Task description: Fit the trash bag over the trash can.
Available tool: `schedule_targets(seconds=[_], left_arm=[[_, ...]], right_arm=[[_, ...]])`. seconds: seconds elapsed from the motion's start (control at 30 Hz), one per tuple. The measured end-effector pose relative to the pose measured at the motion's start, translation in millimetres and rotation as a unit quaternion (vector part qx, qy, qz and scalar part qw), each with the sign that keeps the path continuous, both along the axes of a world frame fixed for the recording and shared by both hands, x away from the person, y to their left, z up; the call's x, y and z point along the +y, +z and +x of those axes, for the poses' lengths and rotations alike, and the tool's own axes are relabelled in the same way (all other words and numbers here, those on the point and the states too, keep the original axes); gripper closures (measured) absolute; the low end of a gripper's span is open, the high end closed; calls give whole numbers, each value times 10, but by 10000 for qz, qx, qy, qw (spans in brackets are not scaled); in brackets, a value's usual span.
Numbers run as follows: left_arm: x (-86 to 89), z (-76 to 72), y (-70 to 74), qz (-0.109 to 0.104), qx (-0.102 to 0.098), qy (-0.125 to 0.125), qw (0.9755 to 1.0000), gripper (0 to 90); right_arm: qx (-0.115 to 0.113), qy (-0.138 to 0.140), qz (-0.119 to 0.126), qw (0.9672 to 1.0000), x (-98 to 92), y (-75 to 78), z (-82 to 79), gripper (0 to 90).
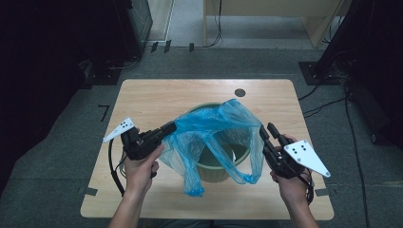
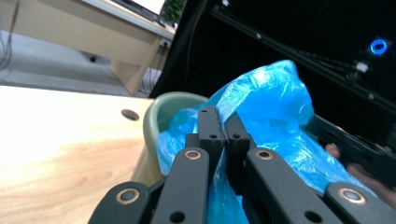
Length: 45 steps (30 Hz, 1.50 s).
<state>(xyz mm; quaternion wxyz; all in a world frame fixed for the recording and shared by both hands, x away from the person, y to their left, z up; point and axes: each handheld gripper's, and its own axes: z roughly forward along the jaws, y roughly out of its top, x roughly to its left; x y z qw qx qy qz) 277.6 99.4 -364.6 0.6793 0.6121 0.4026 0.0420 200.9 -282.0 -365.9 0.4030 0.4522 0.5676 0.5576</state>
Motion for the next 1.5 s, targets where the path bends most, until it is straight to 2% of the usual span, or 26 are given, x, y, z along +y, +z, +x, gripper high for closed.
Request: schedule_targets(seconds=[0.1, 0.17, 0.23, 0.33, 0.5, 0.63, 0.8, 0.9, 1.0, 1.1, 1.17, 1.37, 1.5], left_arm=[[-65, -10, 102, 34, -182, 136, 9997, 894], [-111, -8, 170, 95, -305, 252, 9992, 894], [-144, 3, 199, 54, -328, 293, 9990, 894], [-237, 22, 242, 2, -288, 356, 9990, 894], [-408, 30, 357, -16, -334, 417, 9986, 897], [-465, 44, 448, -104, -352, 475, 9982, 897], [-484, 59, 516, -239, -328, 395, 9984, 898], [-476, 56, 539, -352, -292, 306, 9985, 898], [-461, 41, 566, -356, -342, 305, 9983, 898], [-425, 31, 577, -335, -413, 330, 9980, 896], [-390, 33, 571, -362, -422, 355, 9978, 895], [-263, 46, 504, -383, -389, 410, 9977, 882], [-158, 53, 468, -454, -348, 470, 9973, 866]], right_arm=[[-225, -80, 167, 9996, -39, 120, -79, 712], [-406, -30, 195, 9990, -43, 209, -156, 713], [-512, 75, 201, 9985, -17, 266, -218, 713], [-593, 424, 200, 9971, 70, 318, -292, 711], [-480, 906, 172, 9946, 245, 304, -334, 664], [-275, 1096, 240, 9933, 376, 226, -329, 603], [-7, 1384, 111, 9903, 528, 139, -305, 508], [239, 1517, -32, 9881, 595, 91, -280, 492], [415, 1545, -111, 9871, 648, 45, -261, 550], [454, 1508, -373, 9868, 696, 11, -266, 748], [473, 1394, -470, 9880, 712, -1, -267, 879], [391, 1111, -429, 9921, 577, 24, -230, 900], [190, 887, -617, 9940, 420, 101, -241, 900]])
